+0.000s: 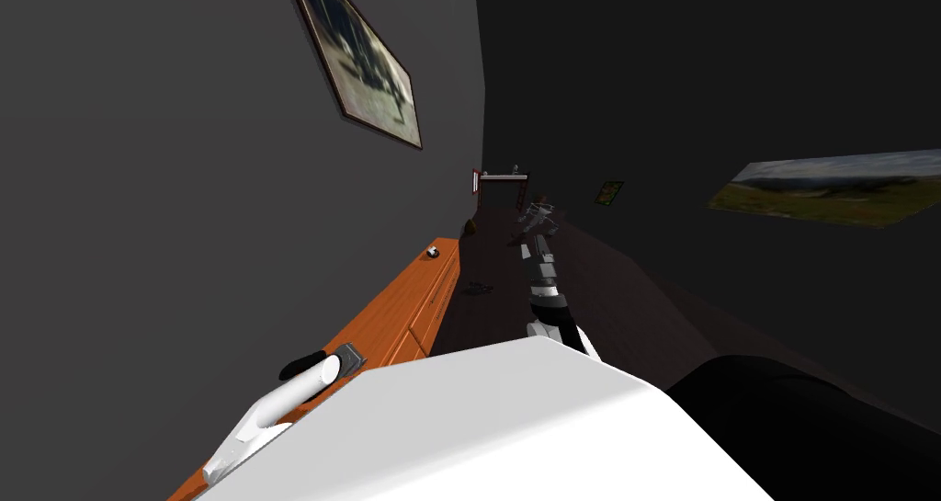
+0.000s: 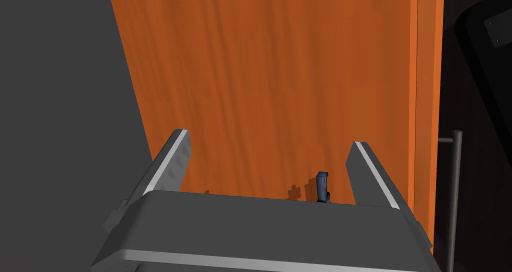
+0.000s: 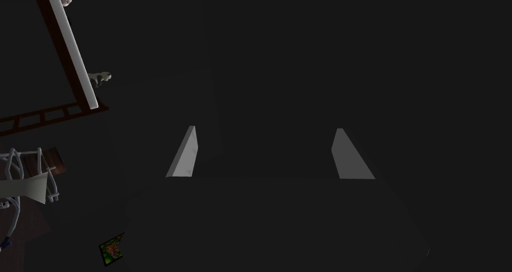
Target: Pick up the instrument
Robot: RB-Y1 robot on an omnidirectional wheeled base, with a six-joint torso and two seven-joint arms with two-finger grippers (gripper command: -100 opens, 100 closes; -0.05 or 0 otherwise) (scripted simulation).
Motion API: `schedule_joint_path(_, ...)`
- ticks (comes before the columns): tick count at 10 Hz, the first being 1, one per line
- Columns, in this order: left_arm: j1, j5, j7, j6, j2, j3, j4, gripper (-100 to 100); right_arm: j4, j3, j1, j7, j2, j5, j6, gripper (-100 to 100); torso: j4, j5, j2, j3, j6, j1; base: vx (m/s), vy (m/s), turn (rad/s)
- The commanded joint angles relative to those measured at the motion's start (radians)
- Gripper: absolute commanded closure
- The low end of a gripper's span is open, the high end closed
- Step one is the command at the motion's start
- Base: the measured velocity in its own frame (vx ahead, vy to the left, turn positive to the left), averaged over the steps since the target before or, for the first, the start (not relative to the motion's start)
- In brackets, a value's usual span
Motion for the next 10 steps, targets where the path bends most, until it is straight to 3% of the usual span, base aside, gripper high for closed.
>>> schedule_joint_path(1, 0.008, 0.002, 0.012, 0.038, 0.001, 0.004, 0.0, -100, 0.0, 0.0, 0.0, 0.0, 0.0, 0.0, 0.0, 0, 0.0, 0.0, 0.0, 0.0, 0.0, 0.0, 0.048, 0.014, 0.009)
schedule_joint_path(2, -0.006, 0.019, 0.022, 0.072, 0.015, 0.006, 0.044, -100, 0.0, 0.0, 0.0, 0.0, 0.0, 0.0, 0.0, 0, 0.0, 0.0, 0.0, 0.0, 0.0, -0.001, 0.052, 0.016, 0.018)
schedule_joint_path(10, -0.053, 0.075, 0.052, 0.186, 0.071, 0.012, 0.254, -100, 0.0, 0.0, 0.0, 0.0, 0.0, 0.0, 0.0, 0, 0.0, 0.0, 0.001, 0.001, 0.0, 0.0, 0.046, 0.013, 0.007)
